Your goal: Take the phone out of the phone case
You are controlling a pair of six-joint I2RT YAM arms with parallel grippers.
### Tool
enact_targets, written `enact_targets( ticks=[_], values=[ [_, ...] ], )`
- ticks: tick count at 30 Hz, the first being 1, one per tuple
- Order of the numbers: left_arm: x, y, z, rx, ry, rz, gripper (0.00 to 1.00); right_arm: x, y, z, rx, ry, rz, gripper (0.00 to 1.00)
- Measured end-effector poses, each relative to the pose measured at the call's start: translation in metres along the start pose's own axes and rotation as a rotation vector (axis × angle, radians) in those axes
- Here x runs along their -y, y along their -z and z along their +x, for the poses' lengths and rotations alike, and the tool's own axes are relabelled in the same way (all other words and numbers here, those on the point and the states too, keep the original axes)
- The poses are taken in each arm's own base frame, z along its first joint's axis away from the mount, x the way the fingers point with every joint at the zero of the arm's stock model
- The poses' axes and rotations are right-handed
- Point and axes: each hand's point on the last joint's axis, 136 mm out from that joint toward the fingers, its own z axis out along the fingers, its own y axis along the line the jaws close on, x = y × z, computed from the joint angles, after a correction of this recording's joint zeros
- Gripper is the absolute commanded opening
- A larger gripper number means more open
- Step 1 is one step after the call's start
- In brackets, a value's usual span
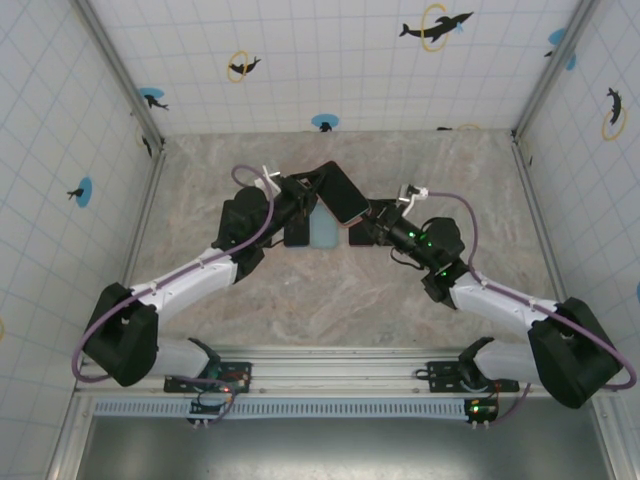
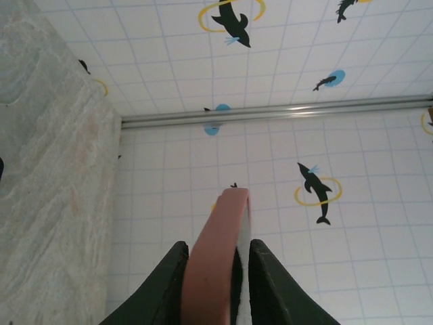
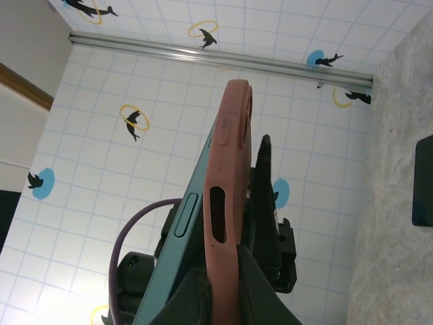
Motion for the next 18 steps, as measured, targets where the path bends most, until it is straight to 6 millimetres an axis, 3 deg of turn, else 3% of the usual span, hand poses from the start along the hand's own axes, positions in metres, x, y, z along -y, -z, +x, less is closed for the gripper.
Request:
enact_targets(
  ticks=[4, 6, 14, 18],
  values=[
    [-0.003, -0.001, 0.002, -0.014, -0.004, -0.006, 0.64, -0.005, 0.002, -0.006, 0.025, 0.003, -0.019, 0.0],
    [-0.005, -0.001, 0.003, -0.017, 0.0, -0.017, 0.7, -0.006, 0.003, -0.007, 0.032, 0.003, -0.022, 0.0],
    [-0.009, 0.0, 0.004, -0.023, -0.011, -0.064, 0.77, -0.011, 0.011, -0.022, 0.133, 0.034, -0.029, 0.0],
    [0.006, 0.008, 0.014, -0.035, 0.0, -0.04, 0.77, -0.007, 0.017, -0.037, 0.233, 0.07, -0.011, 0.0]
  ],
)
